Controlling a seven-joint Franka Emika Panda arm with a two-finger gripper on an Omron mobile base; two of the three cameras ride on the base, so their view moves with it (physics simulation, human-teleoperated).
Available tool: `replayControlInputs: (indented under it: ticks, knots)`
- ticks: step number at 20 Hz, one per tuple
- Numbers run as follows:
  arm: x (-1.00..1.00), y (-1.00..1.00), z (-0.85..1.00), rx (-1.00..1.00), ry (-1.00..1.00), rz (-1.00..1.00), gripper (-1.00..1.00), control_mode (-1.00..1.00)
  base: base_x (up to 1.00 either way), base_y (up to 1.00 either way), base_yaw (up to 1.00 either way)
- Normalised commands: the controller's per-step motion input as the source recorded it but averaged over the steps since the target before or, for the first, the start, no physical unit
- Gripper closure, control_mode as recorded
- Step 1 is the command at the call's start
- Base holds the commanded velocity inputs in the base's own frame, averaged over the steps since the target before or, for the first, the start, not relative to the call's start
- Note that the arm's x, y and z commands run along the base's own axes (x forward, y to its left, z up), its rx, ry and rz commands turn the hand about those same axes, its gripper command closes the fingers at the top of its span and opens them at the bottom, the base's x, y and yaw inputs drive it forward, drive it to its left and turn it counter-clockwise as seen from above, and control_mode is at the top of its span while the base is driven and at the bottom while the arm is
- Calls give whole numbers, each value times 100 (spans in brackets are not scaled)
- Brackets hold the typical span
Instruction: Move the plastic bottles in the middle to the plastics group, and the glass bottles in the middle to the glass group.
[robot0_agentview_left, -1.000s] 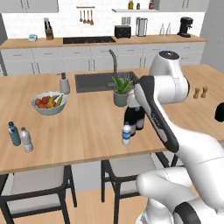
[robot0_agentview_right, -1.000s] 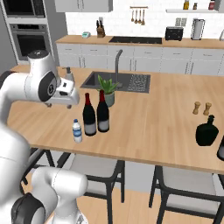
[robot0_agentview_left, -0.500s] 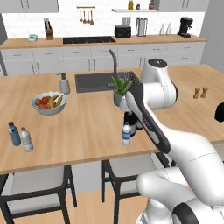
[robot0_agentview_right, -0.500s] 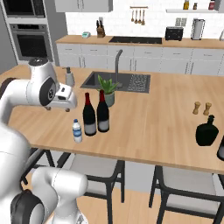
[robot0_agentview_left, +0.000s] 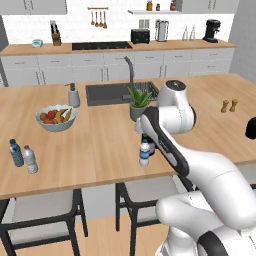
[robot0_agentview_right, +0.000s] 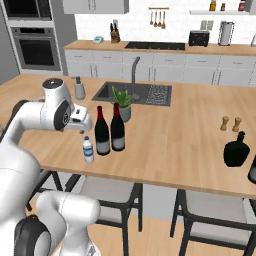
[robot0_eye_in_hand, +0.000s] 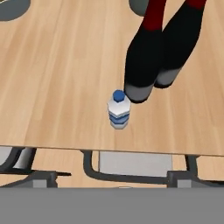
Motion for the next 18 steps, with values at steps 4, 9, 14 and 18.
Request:
replayControlInputs:
  ticks: [4,9,14,18]
  knots:
    - [45,0,-3,0,0,0,-100,-100,0,0,0]
    - [39,0,-17,0,0,0,-100,-100,0,0,0]
    - [22,0,-34,0,0,-1,-100,-100,0,0,0]
    - [23,0,-37,0,0,-2,-100,-100,0,0,0]
